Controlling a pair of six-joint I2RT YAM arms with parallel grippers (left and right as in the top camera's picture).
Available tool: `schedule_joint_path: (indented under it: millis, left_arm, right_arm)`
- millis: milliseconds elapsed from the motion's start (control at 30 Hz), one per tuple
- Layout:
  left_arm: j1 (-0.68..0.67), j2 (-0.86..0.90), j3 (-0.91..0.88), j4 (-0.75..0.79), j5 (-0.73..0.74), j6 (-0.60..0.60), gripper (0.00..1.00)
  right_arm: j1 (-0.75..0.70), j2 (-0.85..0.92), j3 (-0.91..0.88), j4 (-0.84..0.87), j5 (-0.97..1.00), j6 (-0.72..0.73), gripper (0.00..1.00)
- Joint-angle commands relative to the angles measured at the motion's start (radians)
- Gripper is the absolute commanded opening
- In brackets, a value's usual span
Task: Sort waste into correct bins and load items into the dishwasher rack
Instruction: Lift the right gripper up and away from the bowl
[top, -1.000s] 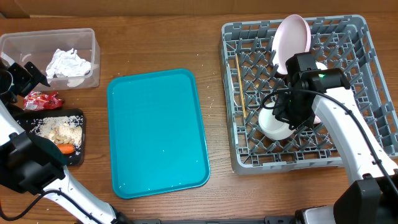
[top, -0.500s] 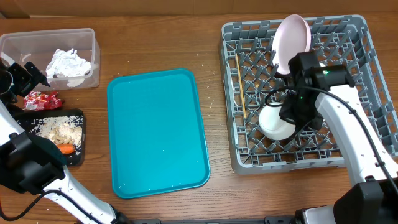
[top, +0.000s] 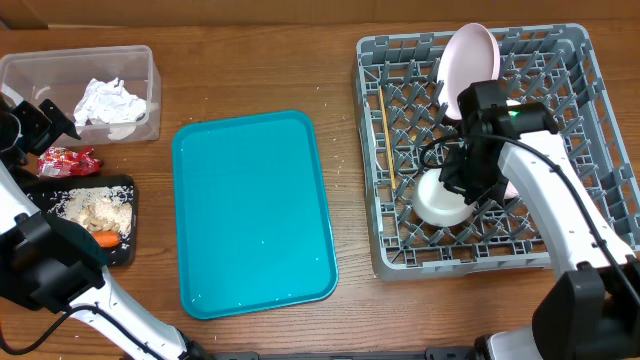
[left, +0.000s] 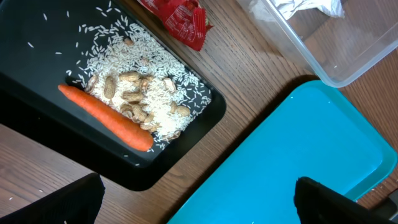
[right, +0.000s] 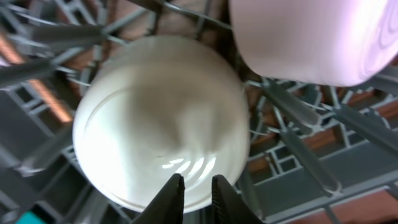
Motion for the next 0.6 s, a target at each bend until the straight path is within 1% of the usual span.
schedule_joint_path:
  millis: [0,33,67,100,167,333,400,433,467,500,533,567]
  left_arm:
    - [-0.005,-0.021,0.011,-0.002,-0.006,0.023,1.00]
    - [-0.005,-0.021,0.011,-0.002,-0.006,0.023,1.00]
    - [-0.005,-0.021,0.011,-0.002,-0.006,0.023,1.00]
    - [-0.005,-0.021,0.011,-0.002,-0.006,0.023,1.00]
    - [-0.005,-0.021,0.011,-0.002,-0.006,0.023,1.00]
    - [-0.005,-0.021,0.011,-0.002,-0.006,0.023,1.00]
    - [-0.005,-0.021,0.011,-0.002,-0.006,0.023,1.00]
    - [-0.005,-0.021,0.011,-0.002,-0.006,0.023,1.00]
    - [-0.005,-0.021,0.011,-0.002,-0.006,0.023,1.00]
    - [-0.005,-0.021,0.011,-0.002,-0.006,0.023,1.00]
    - [-0.005,-0.021,0.011,-0.002,-0.006,0.023,1.00]
    - [-0.005,-0.021,0.011,-0.002,-0.006,0.023,1.00]
  right_arm:
    - [-0.005,-0.002,0.005,-0.014,0.066,0.026,0.16]
    - [-0.005,-0.002,0.009,-0.023,0.066,0.026,0.13]
    - [-0.005,-0.002,0.018,-0.033,0.066,0.026,0.07]
    - [-0.004,-0.002,0.030,-0.048,0.065,0.026,0.04]
    - [-0.004,-0.005,0.075,-0.097,0.050,0.026,0.04]
    - [-0.004,-0.040,0.239,-0.213,-0.057,0.024,0.04]
    - [-0.002,-0.058,0.292,-0.226,-0.123,0.012,0.04]
    - [0.000,-0.068,0.309,-0.222,-0.161,0.000,0.07]
    - [0.002,-0.079,0.321,-0.209,-0.207,-0.015,0.12]
    - [0.004,-0.095,0.323,-0.167,-0.277,-0.013,0.94]
    - [0.004,-0.096,0.323,-0.154,-0.293,-0.011,1.00]
    - [0.004,-0.096,0.323,-0.140,-0.313,-0.011,1.00]
